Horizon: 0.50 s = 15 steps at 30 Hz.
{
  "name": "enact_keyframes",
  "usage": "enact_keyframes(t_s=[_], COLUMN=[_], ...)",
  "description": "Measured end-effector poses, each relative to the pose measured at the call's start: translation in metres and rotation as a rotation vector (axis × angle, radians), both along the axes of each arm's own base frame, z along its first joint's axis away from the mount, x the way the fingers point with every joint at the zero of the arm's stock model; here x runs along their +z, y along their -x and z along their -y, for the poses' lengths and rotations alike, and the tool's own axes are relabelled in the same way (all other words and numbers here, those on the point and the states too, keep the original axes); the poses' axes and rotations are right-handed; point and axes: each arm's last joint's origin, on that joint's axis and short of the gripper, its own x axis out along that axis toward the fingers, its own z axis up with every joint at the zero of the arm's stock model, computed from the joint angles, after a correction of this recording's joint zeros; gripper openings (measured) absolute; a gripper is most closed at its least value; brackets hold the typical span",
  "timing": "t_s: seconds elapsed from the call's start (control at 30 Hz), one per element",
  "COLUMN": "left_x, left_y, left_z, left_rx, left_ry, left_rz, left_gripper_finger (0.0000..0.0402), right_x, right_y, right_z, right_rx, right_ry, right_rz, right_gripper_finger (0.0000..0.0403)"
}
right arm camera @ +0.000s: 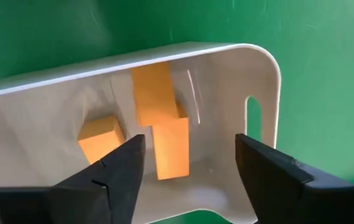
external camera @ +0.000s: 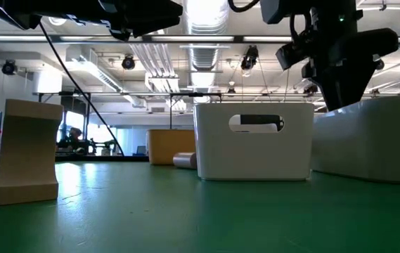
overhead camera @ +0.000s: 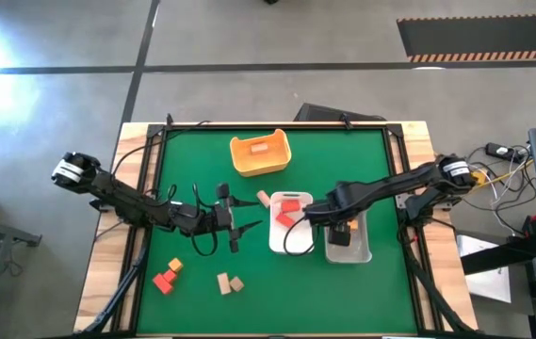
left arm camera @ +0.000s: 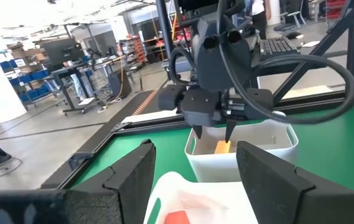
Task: Sort & place blocks by color
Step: Put the brown block into the yellow bin
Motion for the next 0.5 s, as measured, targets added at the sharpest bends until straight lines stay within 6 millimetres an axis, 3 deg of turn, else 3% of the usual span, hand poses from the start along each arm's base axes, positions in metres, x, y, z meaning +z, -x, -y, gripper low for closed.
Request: enact_keyframes(t_s=[0.23,0.5], left_x=[0.0,0.001], left_y=[0.0,0.0], left_z=[0.0,0.0], left_rx=[0.001,-0.001], left_ry=[0.028,0.147], left_rz=[0.007,0.036], left_gripper_finger=[0.0208,0.0208], right_x=[0.017,0.029], right_y=[0.003,0.012], right_z=[0.001,0.004], right_rx=[0.044,0.214], right_ry=[0.037,0.065], right_rz=[0.206,0.726], right_gripper_finger=[0.0255,0.0246])
